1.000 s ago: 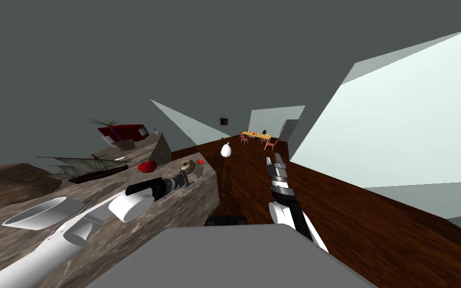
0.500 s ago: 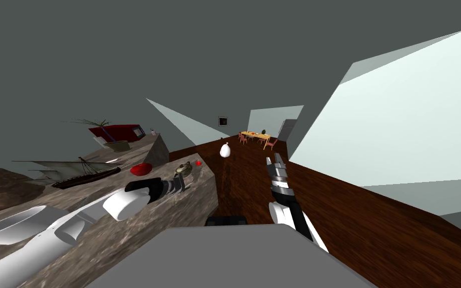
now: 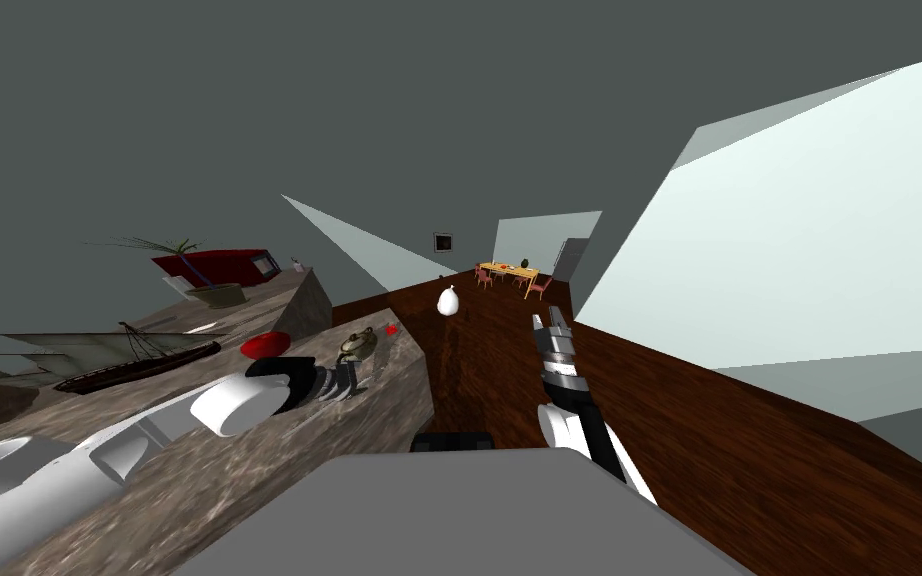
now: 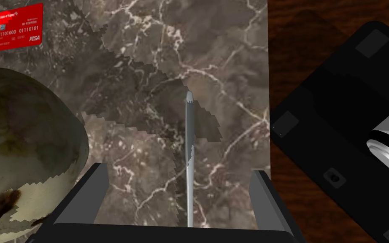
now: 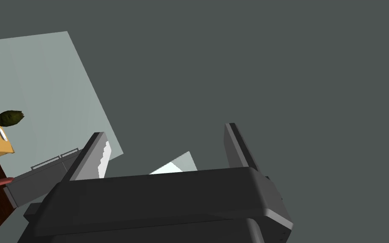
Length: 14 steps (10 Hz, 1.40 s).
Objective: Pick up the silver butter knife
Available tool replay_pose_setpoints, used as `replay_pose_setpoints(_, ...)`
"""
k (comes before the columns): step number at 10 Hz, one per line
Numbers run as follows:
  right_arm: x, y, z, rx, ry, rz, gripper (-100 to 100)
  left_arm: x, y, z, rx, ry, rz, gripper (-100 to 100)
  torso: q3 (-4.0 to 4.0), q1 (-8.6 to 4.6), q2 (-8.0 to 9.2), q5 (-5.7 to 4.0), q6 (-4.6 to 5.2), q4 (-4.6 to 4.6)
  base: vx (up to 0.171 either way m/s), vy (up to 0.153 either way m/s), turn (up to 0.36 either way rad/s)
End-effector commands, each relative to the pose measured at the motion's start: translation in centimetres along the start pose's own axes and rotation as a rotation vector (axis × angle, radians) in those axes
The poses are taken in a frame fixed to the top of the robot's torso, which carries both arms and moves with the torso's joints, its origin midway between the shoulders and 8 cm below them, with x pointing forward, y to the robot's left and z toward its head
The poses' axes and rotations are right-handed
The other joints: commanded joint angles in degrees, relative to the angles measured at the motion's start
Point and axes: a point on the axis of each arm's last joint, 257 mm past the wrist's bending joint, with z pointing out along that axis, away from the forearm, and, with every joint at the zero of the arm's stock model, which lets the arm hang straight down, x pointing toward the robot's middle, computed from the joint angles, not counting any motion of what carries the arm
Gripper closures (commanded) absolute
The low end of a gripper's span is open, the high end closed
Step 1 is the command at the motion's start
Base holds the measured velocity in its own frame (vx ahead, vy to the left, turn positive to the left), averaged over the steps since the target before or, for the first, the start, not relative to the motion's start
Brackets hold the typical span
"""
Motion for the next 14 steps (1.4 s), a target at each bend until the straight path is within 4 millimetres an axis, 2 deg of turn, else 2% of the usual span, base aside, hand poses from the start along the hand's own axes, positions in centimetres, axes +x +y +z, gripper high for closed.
replay_pose_setpoints(1,0.0,0.0,0.0,0.000,0.000,0.000,0,-1.7,0.6,-0.5,-0.045,-0.053,-0.033,-100,0.00,0.00,0.00,0.00,0.00,0.00,0.030,-0.006,-0.037)
replay_pose_setpoints(2,0.0,0.0,0.0,0.000,0.000,0.000,0,-3.0,0.8,-0.9,-0.072,-0.094,-0.053,-100,0.01,0.02,0.01,0.00,0.01,0.00,0.053,-0.015,-0.075)
replay_pose_setpoints(3,0.0,0.0,0.0,0.000,0.000,0.000,0,-3.0,1.0,-0.9,-0.079,-0.097,-0.058,-100,-0.02,-0.01,-0.05,0.00,0.01,-0.01,0.047,-0.015,-0.021)
replay_pose_setpoints(8,0.0,0.0,0.0,0.000,0.000,0.000,0,-7.8,2.6,-3.5,-0.206,-0.272,-0.153,-100,-0.03,-0.01,-0.06,0.00,0.01,-0.01,0.043,-0.015,-0.040)
replay_pose_setpoints(11,0.0,0.0,0.0,0.000,0.000,0.000,0,-9.3,3.0,-5.0,-0.250,-0.343,-0.186,-100,0.06,0.01,0.11,0.01,-0.01,0.03,0.006,-0.006,0.004)
replay_pose_setpoints(12,0.0,0.0,0.0,0.000,0.000,0.000,0,-9.0,3.0,-4.6,-0.239,-0.325,-0.178,-100,0.07,0.02,0.12,0.01,-0.01,0.03,0.000,0.000,0.000)
replay_pose_setpoints(13,0.0,0.0,0.0,0.000,0.000,0.000,0,-9.1,3.0,-4.7,-0.242,-0.330,-0.180,0,0.08,0.03,0.14,0.02,-0.01,0.03,0.000,0.000,0.000)
replay_pose_setpoints(14,0.0,0.0,0.0,0.000,0.000,0.000,0,-10.2,3.4,-4.0,-0.239,-0.331,-0.188,-100,0.09,0.03,0.15,0.02,-0.01,0.03,0.012,-0.014,-0.055)
